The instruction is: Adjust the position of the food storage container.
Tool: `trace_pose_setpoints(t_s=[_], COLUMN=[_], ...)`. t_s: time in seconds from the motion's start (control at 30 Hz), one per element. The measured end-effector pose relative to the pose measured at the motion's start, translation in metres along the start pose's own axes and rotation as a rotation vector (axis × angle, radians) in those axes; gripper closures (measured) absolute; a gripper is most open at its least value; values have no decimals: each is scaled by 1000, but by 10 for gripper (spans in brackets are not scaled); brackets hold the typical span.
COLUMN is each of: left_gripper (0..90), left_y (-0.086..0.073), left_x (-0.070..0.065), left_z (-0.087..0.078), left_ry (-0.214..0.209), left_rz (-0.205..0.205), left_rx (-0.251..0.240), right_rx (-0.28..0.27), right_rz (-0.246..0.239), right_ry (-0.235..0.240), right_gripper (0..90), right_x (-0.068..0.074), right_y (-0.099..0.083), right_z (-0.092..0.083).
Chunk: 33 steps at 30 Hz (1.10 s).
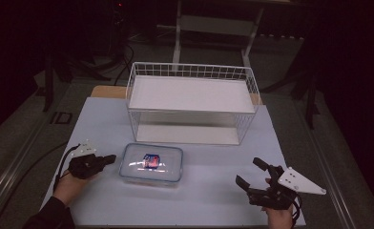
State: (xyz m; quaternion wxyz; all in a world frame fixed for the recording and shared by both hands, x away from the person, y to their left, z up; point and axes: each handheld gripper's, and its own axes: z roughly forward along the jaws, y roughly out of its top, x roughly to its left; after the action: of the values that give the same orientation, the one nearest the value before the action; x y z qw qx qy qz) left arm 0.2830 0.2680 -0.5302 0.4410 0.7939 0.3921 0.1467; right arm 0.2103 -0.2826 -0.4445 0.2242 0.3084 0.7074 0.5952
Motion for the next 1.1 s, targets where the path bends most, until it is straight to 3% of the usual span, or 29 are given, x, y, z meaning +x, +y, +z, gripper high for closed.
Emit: trace_pose_setpoints(t_s=[0.17, 0.4, 0.73, 0.87, 1.1], left_gripper=[896, 896, 896, 896, 896], left_y=[1, 2, 9, 15, 24], left_x=[-7, -12, -25, -32, -44], left_z=[6, 12, 23, 33, 47], left_ry=[-54, -52, -99, -116, -153], left_rz=[16, 11, 37, 29, 55], left_rx=[15, 40, 51, 51, 64], right_rx=[3, 3, 4, 10, 11], right_rz=[2, 2, -2, -5, -6], right_ry=[4, 8, 9, 11, 13], right_gripper=[127, 127, 128, 128, 128], right_x=[0, 1, 2, 2, 1], right_y=[0, 0, 0, -1, -1], right_z=[1, 1, 2, 2, 2])
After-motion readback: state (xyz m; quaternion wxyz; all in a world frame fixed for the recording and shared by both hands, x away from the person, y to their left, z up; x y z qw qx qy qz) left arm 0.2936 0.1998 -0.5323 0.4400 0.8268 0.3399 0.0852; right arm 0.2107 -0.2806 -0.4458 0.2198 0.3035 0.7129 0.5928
